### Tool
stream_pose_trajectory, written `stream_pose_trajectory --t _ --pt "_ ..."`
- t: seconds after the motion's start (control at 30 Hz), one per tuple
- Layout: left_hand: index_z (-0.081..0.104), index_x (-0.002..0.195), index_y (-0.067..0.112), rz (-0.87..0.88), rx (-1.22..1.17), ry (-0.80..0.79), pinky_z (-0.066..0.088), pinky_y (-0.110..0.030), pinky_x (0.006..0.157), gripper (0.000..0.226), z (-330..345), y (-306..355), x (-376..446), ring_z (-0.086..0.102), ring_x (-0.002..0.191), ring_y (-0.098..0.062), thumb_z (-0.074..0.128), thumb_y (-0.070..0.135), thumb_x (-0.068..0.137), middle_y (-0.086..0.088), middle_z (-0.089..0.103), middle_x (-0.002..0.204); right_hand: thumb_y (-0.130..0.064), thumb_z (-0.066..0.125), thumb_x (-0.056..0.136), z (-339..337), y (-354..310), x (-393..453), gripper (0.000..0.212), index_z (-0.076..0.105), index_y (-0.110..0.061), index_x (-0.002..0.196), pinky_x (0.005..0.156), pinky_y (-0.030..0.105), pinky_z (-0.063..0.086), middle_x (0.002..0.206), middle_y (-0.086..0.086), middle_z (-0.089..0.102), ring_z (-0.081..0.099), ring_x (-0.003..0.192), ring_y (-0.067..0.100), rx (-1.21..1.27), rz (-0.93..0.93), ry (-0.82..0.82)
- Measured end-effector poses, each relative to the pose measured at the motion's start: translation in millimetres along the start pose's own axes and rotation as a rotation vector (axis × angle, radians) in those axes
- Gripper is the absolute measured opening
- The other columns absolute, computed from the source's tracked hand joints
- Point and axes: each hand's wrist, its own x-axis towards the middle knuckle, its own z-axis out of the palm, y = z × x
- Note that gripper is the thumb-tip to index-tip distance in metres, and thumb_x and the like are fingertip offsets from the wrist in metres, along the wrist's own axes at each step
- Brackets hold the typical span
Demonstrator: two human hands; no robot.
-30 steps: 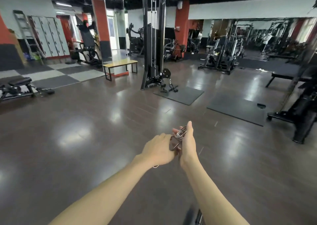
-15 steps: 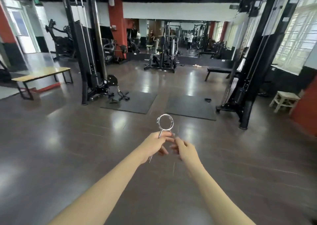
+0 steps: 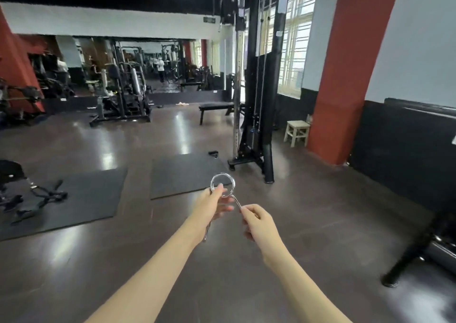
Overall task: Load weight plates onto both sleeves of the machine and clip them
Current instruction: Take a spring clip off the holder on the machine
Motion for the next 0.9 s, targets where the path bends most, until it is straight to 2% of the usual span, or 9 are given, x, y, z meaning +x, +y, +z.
stream_pose_trajectory --t 0.17,0.27,0.4,0.5,0.63,0.7,0.8,0.87,0.9 --pt "0.063 0.105 0.011 0.015 0.007 -0.117 0.041 -0.023 0.056 0.022 49 23 146 0.067 0.061 -0.012 0.041 0.018 0.105 0.002 0.076 0.075 -0.022 0.059 0.100 -31 -19 128 0.015 0.071 -0.013 0.096 0.065 0.023 0.048 0.072 -0.007 0.053 0.049 0.064 0.008 -0.012 -0.001 0.140" --pt "0.065 0.103 0.009 -0.016 0.038 -0.207 0.043 -0.026 0.057 0.025 83 25 227 0.065 0.056 -0.014 0.042 0.018 0.106 0.002 0.077 0.072 -0.024 0.058 0.099 -56 -23 193 0.017 0.072 -0.017 0.092 0.063 0.020 0.048 0.072 -0.008 0.053 0.049 0.066 0.008 -0.031 0.031 0.200" --pt "0.067 0.101 0.010 -0.011 0.163 -0.362 0.047 -0.028 0.060 0.028 147 27 338 0.049 0.039 -0.011 0.043 0.022 0.106 -0.001 0.079 0.082 -0.032 0.060 0.098 -101 -25 283 0.021 0.073 -0.016 0.093 0.063 0.020 0.042 0.061 -0.017 0.049 0.045 0.061 0.005 -0.079 0.012 0.292" --pt "0.066 0.103 0.008 0.012 0.195 -0.510 0.049 -0.031 0.064 0.026 209 35 412 0.041 0.032 -0.010 0.044 0.023 0.106 -0.005 0.080 0.089 -0.029 0.062 0.097 -147 -24 353 0.017 0.071 -0.015 0.093 0.065 0.021 0.040 0.062 -0.018 0.055 0.047 0.062 0.005 -0.108 -0.025 0.454" --pt "0.064 0.106 0.009 0.058 0.251 -0.752 0.043 -0.023 0.050 0.028 299 57 489 0.056 0.041 -0.016 0.045 0.029 0.107 -0.001 0.080 0.092 -0.023 0.062 0.098 -216 -29 424 0.015 0.068 -0.019 0.086 0.063 0.023 0.040 0.057 -0.017 0.056 0.048 0.061 0.008 -0.132 -0.047 0.671" --pt "0.064 0.109 0.008 0.065 0.275 -0.905 0.042 -0.026 0.056 0.029 358 68 518 0.060 0.045 -0.016 0.047 0.031 0.106 0.001 0.080 0.093 -0.020 0.063 0.098 -260 -32 451 0.017 0.067 -0.021 0.081 0.065 0.025 0.041 0.058 -0.016 0.059 0.050 0.062 0.008 -0.121 -0.050 0.817" --pt "0.064 0.111 0.009 0.090 0.305 -1.086 0.051 -0.028 0.061 0.029 438 74 538 0.065 0.053 -0.016 0.050 0.033 0.105 0.002 0.080 0.094 -0.014 0.064 0.095 -325 -35 471 0.022 0.067 -0.020 0.074 0.065 0.024 0.044 0.061 -0.012 0.062 0.053 0.063 0.006 -0.144 -0.030 1.018" --pt "0.063 0.114 0.012 0.098 0.296 -1.204 0.058 -0.031 0.064 0.027 495 76 551 0.066 0.058 -0.018 0.051 0.033 0.104 -0.002 0.079 0.092 -0.013 0.064 0.094 -373 -37 484 0.020 0.069 -0.017 0.075 0.066 0.023 0.045 0.065 -0.008 0.067 0.056 0.064 0.006 -0.169 -0.031 1.107" --pt "0.061 0.116 0.014 0.102 0.302 -1.247 0.057 -0.028 0.061 0.024 518 80 556 0.066 0.058 -0.017 0.051 0.032 0.104 -0.004 0.079 0.091 -0.012 0.065 0.094 -395 -40 490 0.020 0.070 -0.015 0.076 0.067 0.025 0.046 0.064 -0.005 0.068 0.057 0.063 0.007 -0.164 -0.041 1.139"
